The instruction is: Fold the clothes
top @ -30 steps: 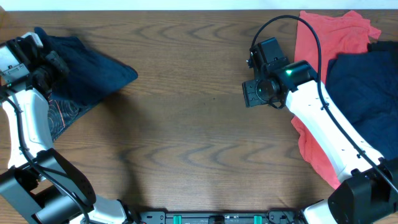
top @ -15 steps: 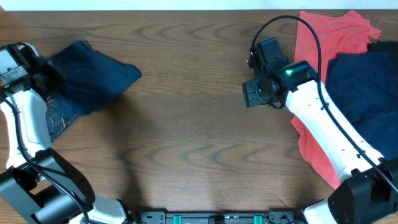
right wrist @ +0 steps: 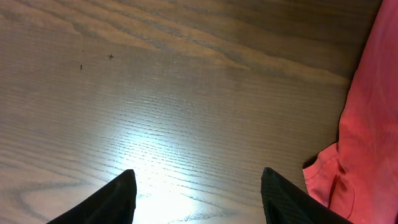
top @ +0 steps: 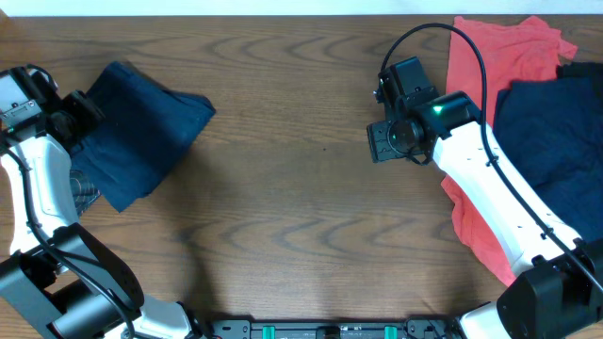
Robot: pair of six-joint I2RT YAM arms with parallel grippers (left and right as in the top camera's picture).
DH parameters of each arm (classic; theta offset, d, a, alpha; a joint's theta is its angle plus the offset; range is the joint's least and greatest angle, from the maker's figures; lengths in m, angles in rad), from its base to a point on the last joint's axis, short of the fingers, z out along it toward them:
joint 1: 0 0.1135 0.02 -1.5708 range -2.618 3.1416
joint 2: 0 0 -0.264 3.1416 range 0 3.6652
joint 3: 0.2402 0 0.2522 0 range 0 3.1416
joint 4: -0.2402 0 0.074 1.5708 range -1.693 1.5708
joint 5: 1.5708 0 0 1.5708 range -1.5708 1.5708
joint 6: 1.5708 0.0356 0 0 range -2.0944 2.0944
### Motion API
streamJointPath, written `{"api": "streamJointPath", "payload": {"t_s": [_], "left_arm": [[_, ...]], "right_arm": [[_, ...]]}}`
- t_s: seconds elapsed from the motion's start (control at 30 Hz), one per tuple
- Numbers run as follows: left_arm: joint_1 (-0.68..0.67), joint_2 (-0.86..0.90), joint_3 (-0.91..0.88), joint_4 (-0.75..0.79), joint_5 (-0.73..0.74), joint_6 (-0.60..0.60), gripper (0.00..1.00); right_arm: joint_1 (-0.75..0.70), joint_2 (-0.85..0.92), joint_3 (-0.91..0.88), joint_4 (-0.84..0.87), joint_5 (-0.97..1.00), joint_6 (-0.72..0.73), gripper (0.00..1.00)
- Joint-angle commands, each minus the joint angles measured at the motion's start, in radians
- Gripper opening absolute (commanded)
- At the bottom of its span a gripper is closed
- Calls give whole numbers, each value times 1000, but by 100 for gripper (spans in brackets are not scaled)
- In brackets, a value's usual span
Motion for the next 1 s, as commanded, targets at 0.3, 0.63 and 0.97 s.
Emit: {"api": "streamJointPath", "payload": {"t_s": [0.3,0.63,0.97], "left_arm": [[-46,14,-7,-120,103,-28,59],[-470,14,-7,-199,49,119,75],[-705,10,-7,-497,-62,134,98]], "right_arm": [[-6,-11,11,18,10,56,63],[-74,-10,11,121,-26,154,85],[-299,-10,11,23,-157,111,91]]}}
